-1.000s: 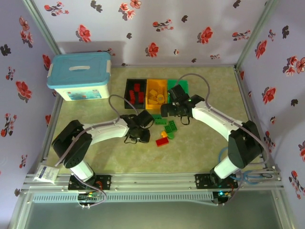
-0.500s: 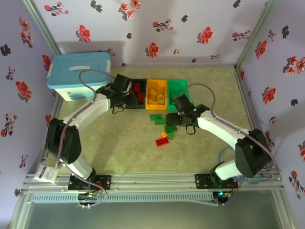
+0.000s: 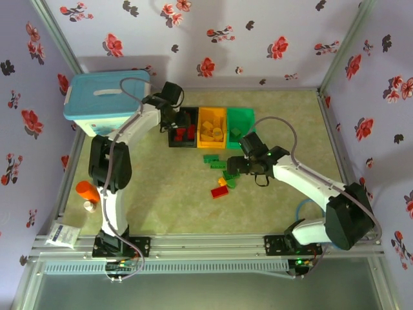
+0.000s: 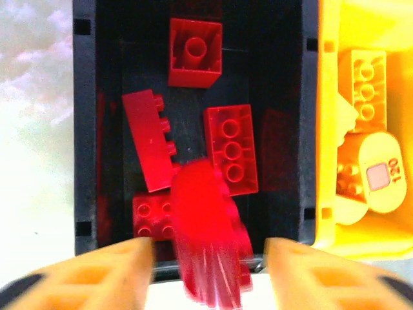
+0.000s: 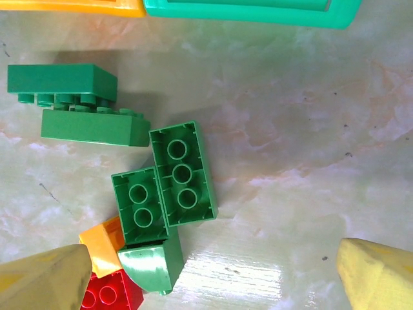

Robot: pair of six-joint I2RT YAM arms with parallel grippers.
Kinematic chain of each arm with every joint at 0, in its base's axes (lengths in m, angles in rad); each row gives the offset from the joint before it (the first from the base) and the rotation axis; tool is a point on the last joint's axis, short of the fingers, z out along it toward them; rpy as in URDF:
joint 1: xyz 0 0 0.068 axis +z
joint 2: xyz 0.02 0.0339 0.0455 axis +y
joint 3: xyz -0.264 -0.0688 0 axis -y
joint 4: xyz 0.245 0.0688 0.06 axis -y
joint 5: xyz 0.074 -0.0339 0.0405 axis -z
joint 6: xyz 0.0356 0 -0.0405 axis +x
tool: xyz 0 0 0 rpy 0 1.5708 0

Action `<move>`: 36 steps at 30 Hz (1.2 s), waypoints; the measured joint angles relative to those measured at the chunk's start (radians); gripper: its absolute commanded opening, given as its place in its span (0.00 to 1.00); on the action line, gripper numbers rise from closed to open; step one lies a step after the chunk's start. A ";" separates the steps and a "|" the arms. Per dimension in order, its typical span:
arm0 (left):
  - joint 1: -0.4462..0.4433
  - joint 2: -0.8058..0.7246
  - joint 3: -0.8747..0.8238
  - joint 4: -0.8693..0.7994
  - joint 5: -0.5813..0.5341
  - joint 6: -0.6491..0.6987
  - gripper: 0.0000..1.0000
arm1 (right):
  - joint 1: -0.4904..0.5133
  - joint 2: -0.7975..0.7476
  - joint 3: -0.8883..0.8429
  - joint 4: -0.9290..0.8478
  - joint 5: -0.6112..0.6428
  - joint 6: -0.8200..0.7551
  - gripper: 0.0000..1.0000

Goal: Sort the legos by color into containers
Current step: Place the lego in the container, then pick up the lego from the bottom-center of the table.

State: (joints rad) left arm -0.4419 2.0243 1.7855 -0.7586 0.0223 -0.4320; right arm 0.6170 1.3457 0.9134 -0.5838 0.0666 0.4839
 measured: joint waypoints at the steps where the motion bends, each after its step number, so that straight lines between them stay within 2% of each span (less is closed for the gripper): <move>1: 0.000 0.005 0.012 -0.006 -0.003 -0.003 0.67 | 0.000 -0.003 0.000 0.000 0.000 0.000 0.98; 8: 0.000 -0.032 -0.005 -0.026 -0.009 -0.002 0.67 | 0.004 -0.024 0.000 0.000 0.000 0.000 0.97; 14: -0.010 -0.209 -0.134 -0.001 -0.020 -0.004 0.66 | 0.045 -0.024 0.000 -0.016 0.000 -0.001 0.93; 17: -0.017 -0.325 -0.222 0.037 -0.022 -0.008 0.66 | 0.087 -0.016 0.001 -0.020 0.000 -0.003 0.87; 22: -0.034 -0.476 -0.371 0.093 -0.021 -0.024 0.66 | 0.154 0.060 0.032 -0.023 -0.007 -0.001 0.69; 24: -0.038 -0.513 -0.431 0.108 -0.022 -0.033 0.66 | 0.179 0.098 0.046 -0.024 -0.009 -0.001 0.66; 27: -0.040 -0.556 -0.528 0.126 -0.022 -0.045 0.66 | 0.221 0.148 0.071 -0.029 -0.011 -0.001 0.68; 36: -0.041 -0.704 -0.764 0.155 -0.022 -0.098 0.66 | 0.352 0.235 0.122 -0.079 0.032 0.072 0.92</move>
State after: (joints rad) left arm -0.4828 1.3201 1.0214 -0.6037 0.0006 -0.5304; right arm 0.9695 1.5806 1.0359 -0.6628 0.0990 0.5556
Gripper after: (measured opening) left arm 0.658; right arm 0.889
